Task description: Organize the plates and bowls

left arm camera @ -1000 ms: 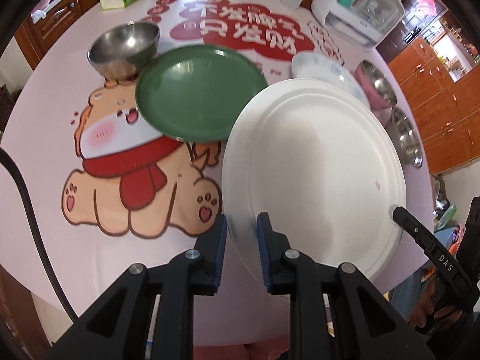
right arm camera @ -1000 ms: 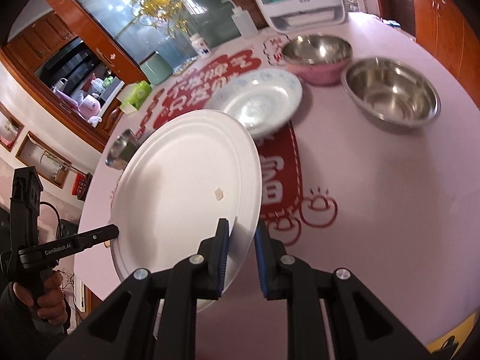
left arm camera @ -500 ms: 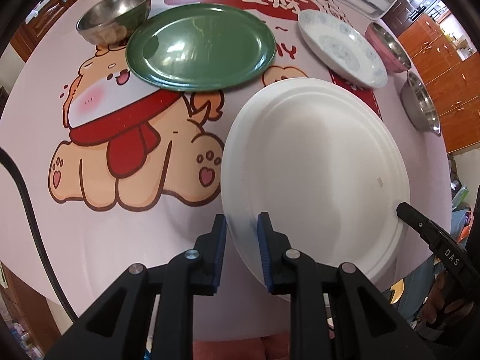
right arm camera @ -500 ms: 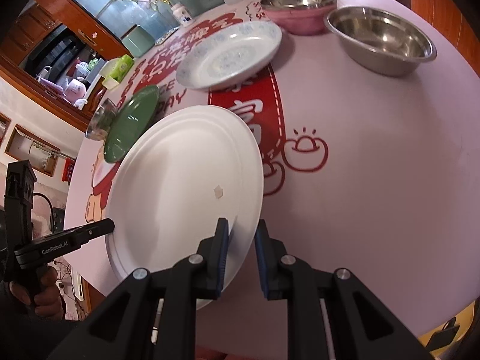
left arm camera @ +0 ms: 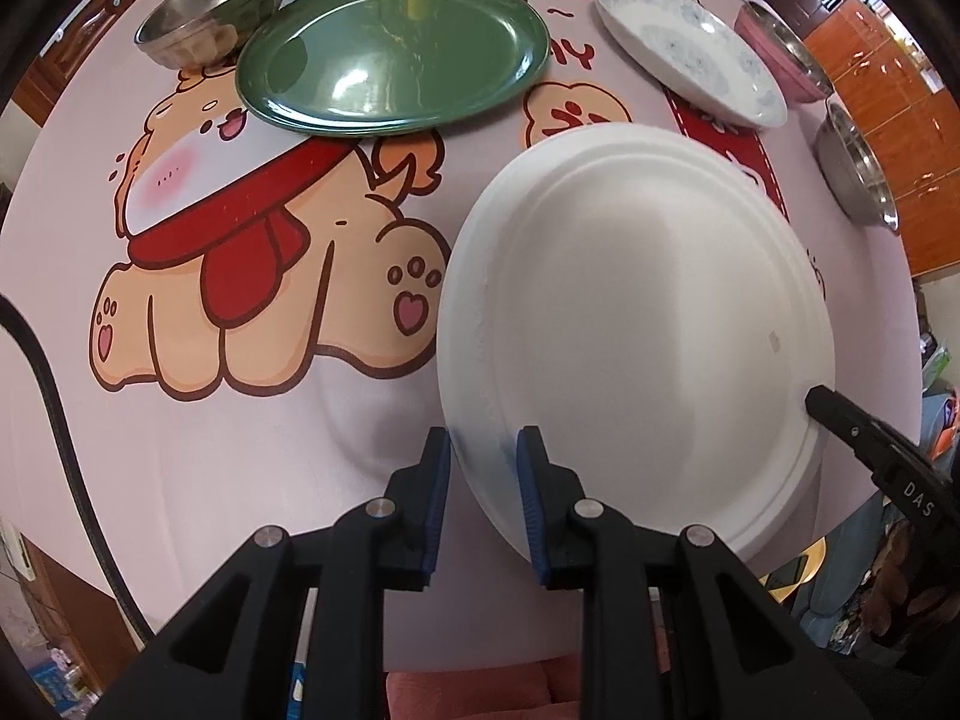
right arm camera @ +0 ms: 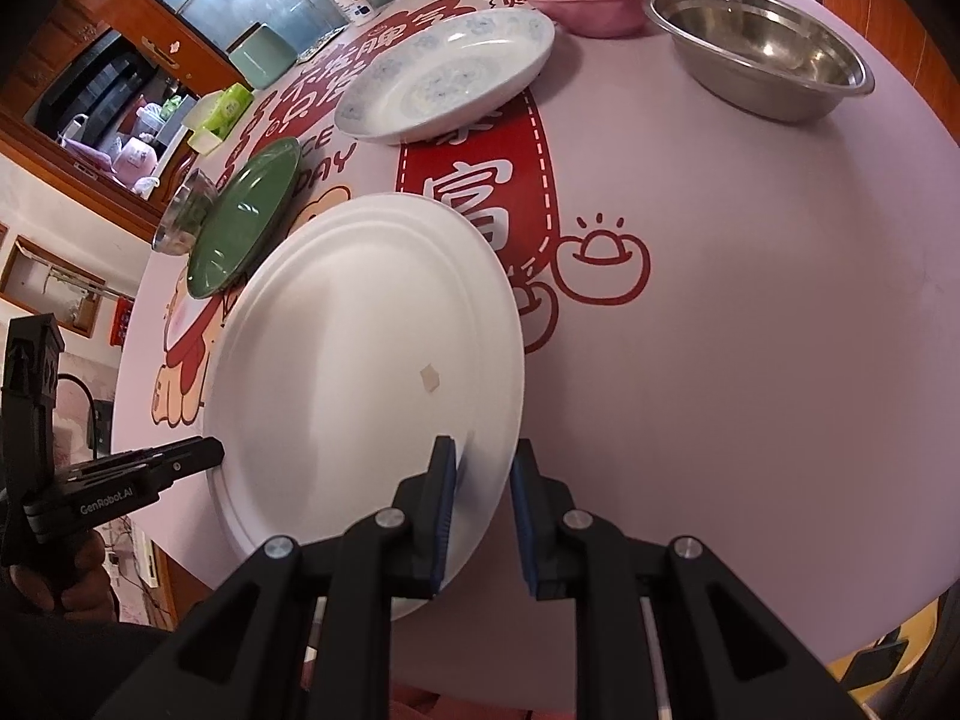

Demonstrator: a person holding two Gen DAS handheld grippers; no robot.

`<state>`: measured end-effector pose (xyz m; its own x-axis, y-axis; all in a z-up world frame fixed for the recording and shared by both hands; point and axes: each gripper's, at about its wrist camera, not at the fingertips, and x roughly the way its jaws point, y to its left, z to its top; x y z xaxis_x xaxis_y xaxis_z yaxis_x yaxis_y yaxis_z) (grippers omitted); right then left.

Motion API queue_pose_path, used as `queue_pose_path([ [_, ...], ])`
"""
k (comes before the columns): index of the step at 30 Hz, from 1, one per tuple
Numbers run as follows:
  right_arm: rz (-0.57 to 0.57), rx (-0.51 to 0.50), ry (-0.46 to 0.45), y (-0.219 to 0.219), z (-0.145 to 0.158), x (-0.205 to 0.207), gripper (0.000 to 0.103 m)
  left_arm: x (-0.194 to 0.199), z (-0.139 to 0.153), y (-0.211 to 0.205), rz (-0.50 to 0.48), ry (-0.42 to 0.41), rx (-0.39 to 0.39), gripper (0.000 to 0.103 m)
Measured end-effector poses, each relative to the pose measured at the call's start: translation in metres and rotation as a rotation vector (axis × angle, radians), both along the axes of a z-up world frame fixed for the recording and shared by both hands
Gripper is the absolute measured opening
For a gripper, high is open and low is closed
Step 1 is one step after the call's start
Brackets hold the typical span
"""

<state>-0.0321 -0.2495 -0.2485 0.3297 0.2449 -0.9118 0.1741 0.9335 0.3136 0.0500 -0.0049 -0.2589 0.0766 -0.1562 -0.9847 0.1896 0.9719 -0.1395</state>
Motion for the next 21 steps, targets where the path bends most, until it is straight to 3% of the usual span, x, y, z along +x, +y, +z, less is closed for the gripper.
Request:
queue_pose_path([
  [9,-0.01,-0.026,0.019,0.002,0.001,0.001,0.02,0.003,0.003,-0.002,-0.004,-0.016,-0.003,0.025],
  [14,-0.022,-0.051,0.039,0.001,0.001,0.002,0.021,0.007,0.009,0.006,0.004,-0.038,-0.019,0.036],
  [17,-0.037,-0.061,0.043,0.0,0.002,0.001,0.03,0.009,0.014,0.012,0.008,-0.052,-0.029,0.041],
  [19,-0.049,-0.068,0.047,-0.001,0.004,0.001,0.037,0.011,0.019,0.014,0.008,-0.066,-0.037,0.051],
  [21,-0.058,-0.075,0.053,0.0,0.004,0.001,0.04,0.013,0.026,0.016,0.001,-0.087,-0.047,0.052],
])
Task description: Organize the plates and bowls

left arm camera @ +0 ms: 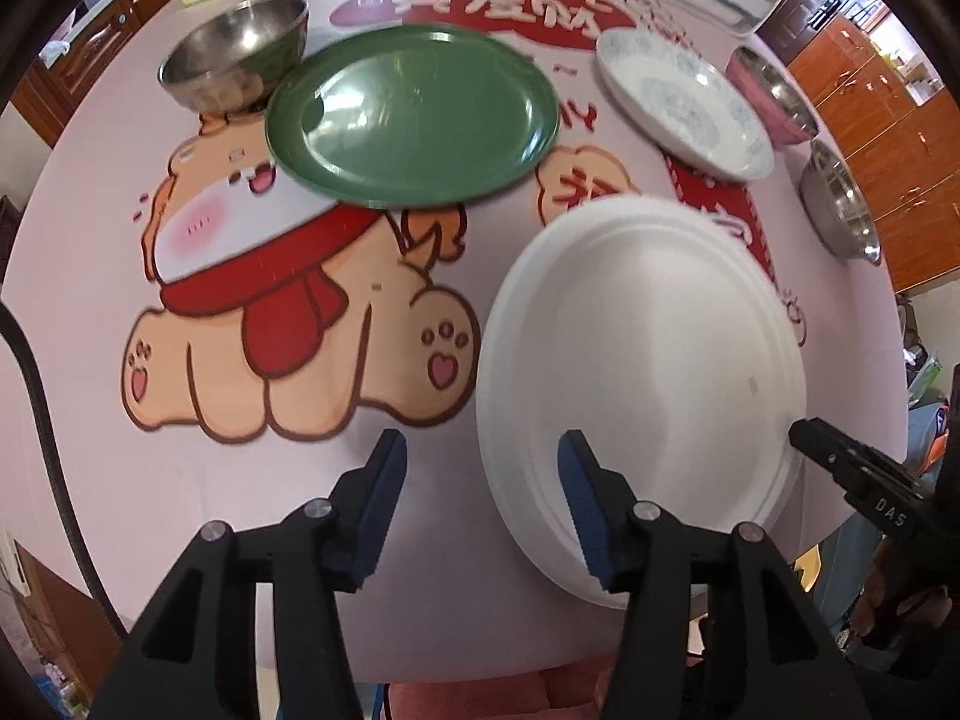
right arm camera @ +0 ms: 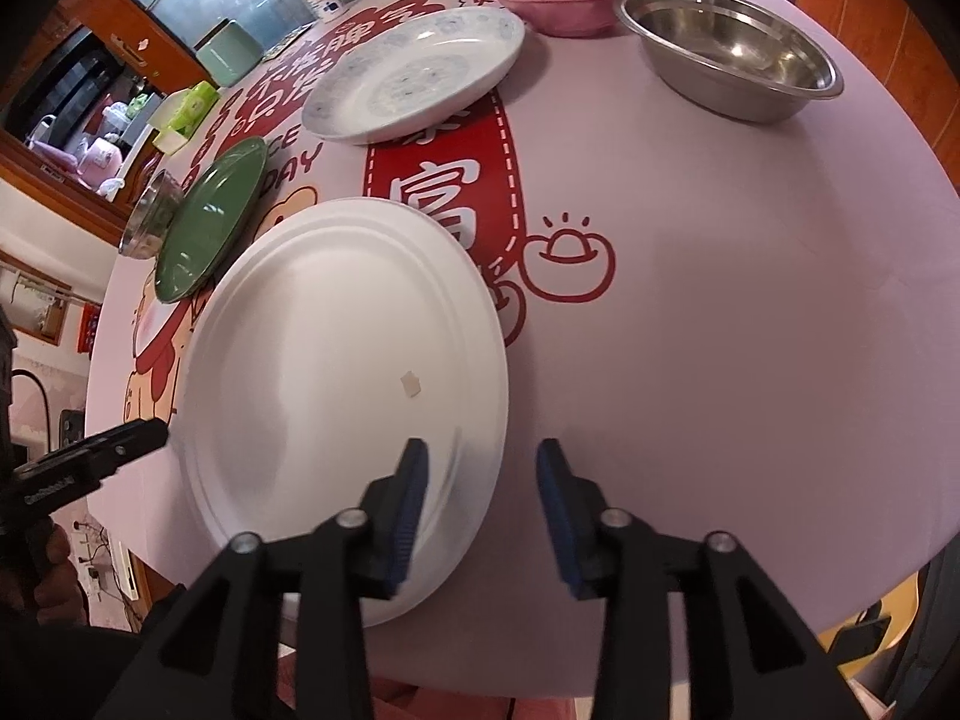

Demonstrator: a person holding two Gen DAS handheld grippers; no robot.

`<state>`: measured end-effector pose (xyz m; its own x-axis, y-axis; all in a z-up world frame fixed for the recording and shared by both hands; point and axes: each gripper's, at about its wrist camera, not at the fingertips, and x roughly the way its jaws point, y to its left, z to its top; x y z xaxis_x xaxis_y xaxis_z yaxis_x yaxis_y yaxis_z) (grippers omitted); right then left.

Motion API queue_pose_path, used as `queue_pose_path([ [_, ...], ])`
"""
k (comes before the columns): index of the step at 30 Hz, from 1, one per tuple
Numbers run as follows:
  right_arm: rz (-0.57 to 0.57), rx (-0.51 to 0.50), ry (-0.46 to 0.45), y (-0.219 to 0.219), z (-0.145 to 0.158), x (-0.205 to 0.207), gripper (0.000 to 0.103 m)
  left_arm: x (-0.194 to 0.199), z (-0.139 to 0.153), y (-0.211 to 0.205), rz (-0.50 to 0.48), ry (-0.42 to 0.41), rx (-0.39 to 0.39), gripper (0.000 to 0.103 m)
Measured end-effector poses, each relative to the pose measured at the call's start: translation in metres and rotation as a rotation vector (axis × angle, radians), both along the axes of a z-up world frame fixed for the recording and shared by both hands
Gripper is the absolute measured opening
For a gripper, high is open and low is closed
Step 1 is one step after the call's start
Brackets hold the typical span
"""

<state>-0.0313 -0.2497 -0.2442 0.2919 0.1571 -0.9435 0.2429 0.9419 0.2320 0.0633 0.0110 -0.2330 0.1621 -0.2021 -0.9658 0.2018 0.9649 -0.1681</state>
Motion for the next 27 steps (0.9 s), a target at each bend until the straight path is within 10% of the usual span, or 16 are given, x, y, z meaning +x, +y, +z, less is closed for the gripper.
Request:
queue_pose_path([
  [8,-0.049,-0.046,-0.016,0.001,0.012,-0.002,0.056,0.011,0.033,0.006,-0.017,-0.101,0.03,0.064],
  [27,-0.174,-0.104,-0.176,-0.003,0.051,-0.009,0.056,0.057,0.077,0.005,-0.074,-0.238,0.028,0.066],
])
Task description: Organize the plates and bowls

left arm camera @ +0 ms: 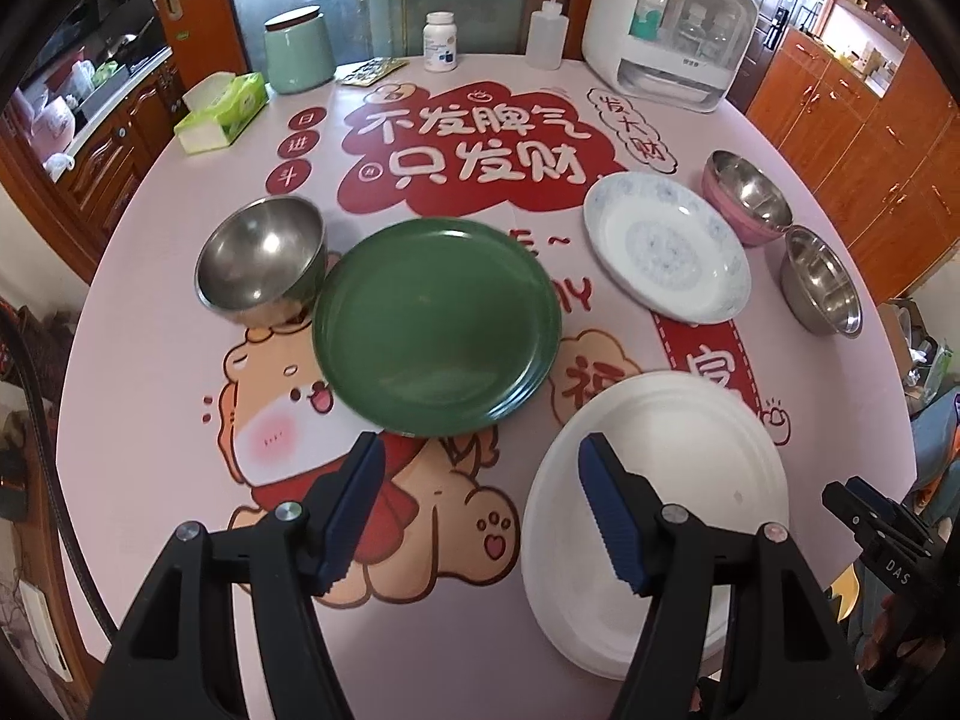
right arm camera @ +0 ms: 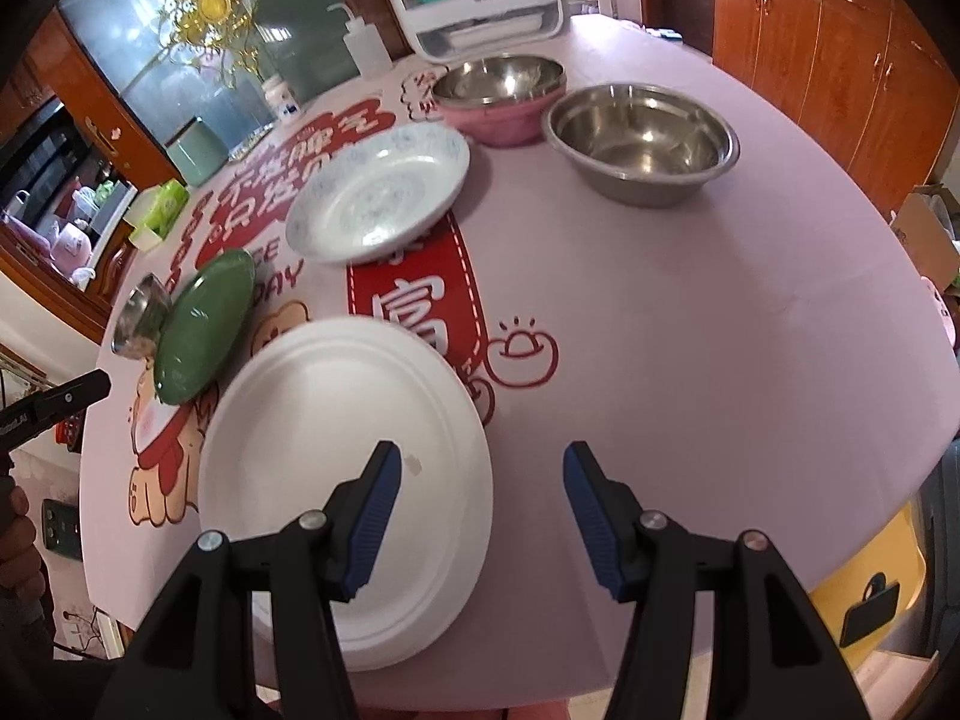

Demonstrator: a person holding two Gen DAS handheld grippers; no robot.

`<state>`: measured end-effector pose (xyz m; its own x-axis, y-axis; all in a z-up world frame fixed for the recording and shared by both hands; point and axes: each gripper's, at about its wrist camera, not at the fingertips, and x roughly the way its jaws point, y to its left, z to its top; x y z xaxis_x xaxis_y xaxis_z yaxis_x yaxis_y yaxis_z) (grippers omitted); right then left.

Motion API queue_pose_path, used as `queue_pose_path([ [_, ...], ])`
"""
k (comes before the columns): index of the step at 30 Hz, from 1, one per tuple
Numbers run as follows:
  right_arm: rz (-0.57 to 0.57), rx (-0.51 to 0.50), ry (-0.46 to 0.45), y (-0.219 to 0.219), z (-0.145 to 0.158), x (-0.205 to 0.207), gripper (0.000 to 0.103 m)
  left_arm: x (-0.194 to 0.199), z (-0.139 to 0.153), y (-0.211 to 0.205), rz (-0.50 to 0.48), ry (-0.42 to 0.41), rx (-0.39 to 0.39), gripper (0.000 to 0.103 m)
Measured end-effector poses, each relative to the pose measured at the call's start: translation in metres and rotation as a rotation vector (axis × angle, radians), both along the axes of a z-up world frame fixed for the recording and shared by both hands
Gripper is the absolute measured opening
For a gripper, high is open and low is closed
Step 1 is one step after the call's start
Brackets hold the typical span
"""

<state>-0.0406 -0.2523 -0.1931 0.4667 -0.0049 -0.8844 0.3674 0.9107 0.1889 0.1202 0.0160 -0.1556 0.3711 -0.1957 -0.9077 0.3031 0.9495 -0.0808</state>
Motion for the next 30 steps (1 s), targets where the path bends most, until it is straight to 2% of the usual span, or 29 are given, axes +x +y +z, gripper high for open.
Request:
queue_pose_path([
  [6,0.026,0.027,-0.019,-0.015,0.003,0.012,0.056,0.004,0.007,-0.018,0.009,-0.009,0.005,0.069],
  [23,0.186,0.078,-0.053,-0.076,0.004,0.07,0.056,0.025,0.021,-0.069,0.177,-0.023,0.037,0.073],
  [30,0.234,0.136,-0.081,-0.09,0.001,0.1,0.056,0.043,0.019,-0.088,0.221,-0.026,0.044,0.073],
])
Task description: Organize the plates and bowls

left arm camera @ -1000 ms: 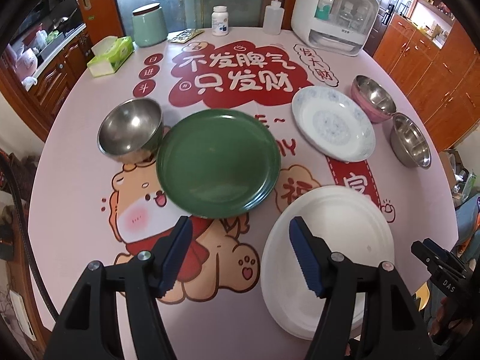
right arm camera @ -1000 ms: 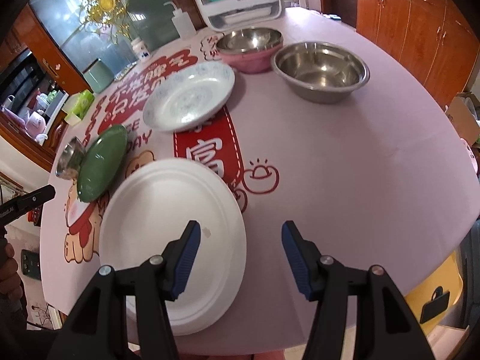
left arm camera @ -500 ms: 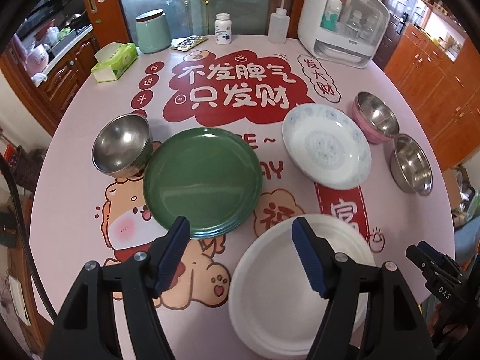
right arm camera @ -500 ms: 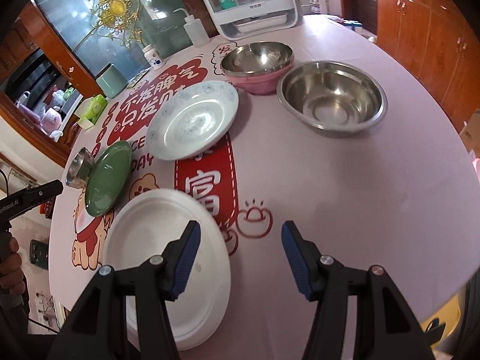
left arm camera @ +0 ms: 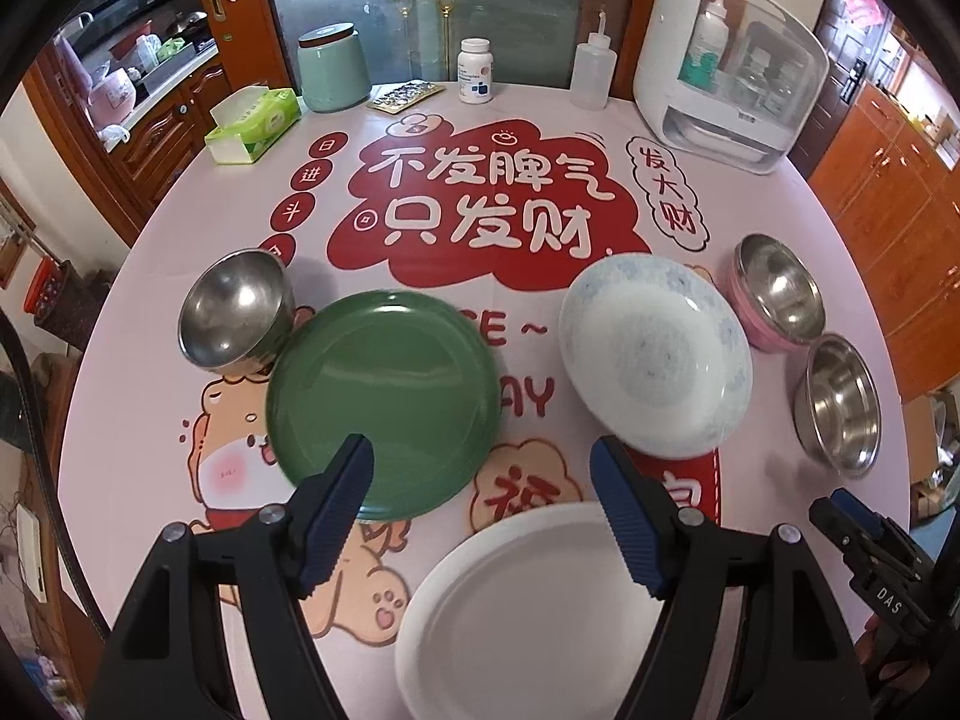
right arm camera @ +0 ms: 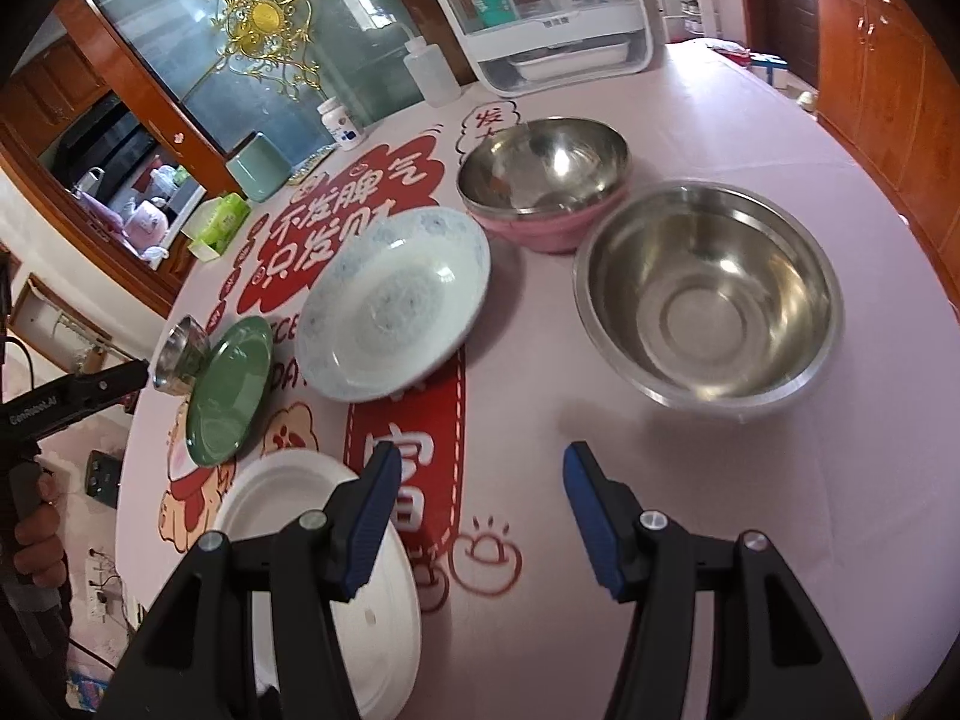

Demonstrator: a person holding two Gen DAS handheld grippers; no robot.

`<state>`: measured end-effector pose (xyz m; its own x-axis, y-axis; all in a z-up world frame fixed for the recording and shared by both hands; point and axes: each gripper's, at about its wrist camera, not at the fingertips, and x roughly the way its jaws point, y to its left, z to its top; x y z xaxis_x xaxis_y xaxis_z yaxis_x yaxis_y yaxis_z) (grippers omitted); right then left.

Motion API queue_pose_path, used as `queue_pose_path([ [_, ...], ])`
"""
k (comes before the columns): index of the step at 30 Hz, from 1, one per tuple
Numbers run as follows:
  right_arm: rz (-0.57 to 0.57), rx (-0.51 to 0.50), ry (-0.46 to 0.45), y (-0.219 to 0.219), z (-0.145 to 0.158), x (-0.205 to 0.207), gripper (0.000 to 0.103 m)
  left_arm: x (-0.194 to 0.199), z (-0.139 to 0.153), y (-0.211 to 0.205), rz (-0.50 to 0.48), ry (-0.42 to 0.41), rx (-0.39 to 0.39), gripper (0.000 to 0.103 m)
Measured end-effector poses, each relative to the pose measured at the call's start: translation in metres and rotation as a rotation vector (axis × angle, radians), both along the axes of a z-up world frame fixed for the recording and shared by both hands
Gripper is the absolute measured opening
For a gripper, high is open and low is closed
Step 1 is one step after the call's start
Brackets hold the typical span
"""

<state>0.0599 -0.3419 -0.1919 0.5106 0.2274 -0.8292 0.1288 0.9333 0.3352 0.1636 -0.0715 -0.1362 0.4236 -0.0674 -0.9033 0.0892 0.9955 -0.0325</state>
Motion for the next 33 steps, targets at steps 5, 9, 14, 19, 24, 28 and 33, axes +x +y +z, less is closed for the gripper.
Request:
queue_pose_path([
  [5,0.033,0.048,-0.008,-0.002,-0.006,0.02,0.056,0.016,-0.003,-0.013,0.019,-0.006,0.007,0.073],
  [9,0.041,0.083,-0.01,-0.003,-0.014,0.036,0.056,0.035,-0.011,-0.021,0.03,0.003,-0.008,0.073],
  [14,0.02,0.122,-0.007,-0.005,-0.025,0.051,0.056,0.057,-0.027,-0.029,0.022,0.025,-0.001,0.073],
  [19,0.001,0.127,0.02,-0.003,-0.035,0.066,0.056,0.078,-0.046,-0.034,0.007,0.074,-0.02,0.073],
  [24,-0.017,0.148,0.033,0.001,-0.044,0.078,0.056,0.094,-0.063,-0.035,0.007,0.124,-0.059,0.073],
  [28,-0.016,0.162,0.032,0.006,-0.048,0.084,0.056,0.104,-0.077,-0.038,0.006,0.164,-0.08,0.073],
  [33,-0.024,0.173,0.047,0.011,-0.054,0.09,0.055,0.113,-0.089,-0.041,-0.004,0.186,-0.097,0.073],
])
